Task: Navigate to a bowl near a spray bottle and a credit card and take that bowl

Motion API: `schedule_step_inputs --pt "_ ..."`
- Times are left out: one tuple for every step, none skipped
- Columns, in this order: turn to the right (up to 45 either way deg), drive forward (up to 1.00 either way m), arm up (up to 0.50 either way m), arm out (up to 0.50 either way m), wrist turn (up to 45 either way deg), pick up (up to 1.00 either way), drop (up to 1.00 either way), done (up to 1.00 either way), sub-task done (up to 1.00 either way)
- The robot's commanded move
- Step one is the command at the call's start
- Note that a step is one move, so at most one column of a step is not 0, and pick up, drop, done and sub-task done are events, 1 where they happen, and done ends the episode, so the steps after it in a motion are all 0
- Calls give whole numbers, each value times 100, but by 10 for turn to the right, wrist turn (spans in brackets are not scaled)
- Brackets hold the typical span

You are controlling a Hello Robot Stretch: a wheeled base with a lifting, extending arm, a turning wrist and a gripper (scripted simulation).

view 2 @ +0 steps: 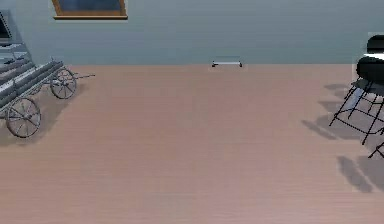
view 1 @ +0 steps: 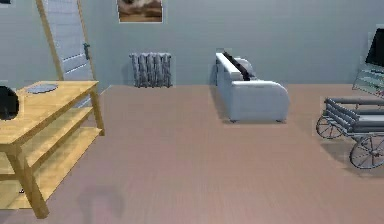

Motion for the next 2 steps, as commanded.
schedule_step_inputs --pt "-450 0 0 0 0 0 0 0 0" --pt "-90 0 0 0 0 0 0 0 0"
